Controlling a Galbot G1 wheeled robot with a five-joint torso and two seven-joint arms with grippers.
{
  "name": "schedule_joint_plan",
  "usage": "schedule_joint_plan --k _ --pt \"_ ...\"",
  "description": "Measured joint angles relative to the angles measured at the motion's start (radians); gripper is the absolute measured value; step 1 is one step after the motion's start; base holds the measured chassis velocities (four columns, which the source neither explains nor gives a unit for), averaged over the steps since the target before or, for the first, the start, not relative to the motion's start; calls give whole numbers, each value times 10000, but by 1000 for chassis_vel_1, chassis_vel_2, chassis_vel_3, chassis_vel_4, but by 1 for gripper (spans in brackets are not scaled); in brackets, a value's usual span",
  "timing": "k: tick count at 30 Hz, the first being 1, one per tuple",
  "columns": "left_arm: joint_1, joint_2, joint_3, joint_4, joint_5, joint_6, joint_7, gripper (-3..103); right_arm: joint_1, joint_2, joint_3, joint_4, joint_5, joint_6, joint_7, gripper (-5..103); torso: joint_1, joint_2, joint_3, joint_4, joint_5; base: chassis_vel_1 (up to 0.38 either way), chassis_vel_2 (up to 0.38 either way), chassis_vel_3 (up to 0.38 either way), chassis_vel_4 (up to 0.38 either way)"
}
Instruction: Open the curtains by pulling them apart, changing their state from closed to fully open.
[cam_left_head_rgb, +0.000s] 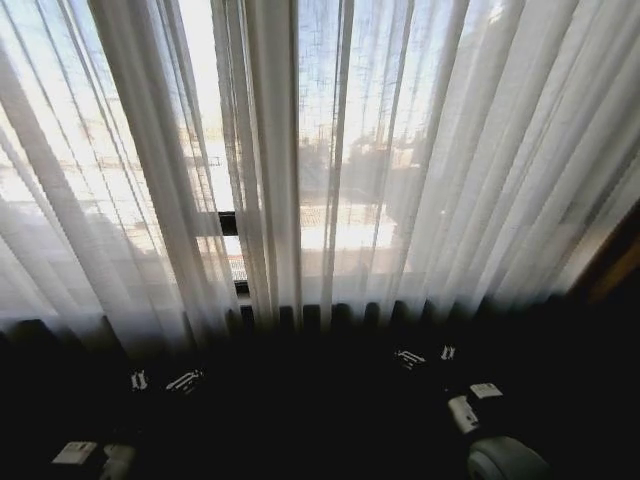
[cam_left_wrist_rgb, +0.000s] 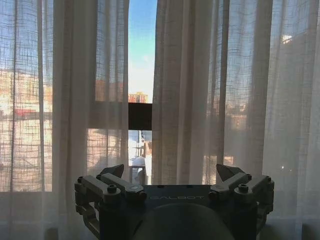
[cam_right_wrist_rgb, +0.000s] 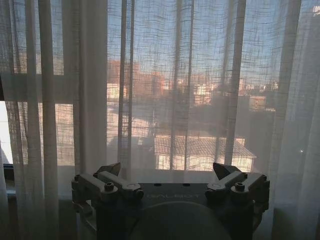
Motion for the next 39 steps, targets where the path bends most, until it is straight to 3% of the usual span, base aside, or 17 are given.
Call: schedule_joint_plan --k 23,39 --pt "-2 -99 -2 87 4 -104 7 100 12 -12 -167 -85 -165 231 -28 100 7 -3 3 0 -3 -169 176 152 -174" --pt "50 -142 57 103 175 -152 115 100 21 14 -228 -136 -179 256 -54 100 -6 3 -2 1 -3 -25 33 24 -23"
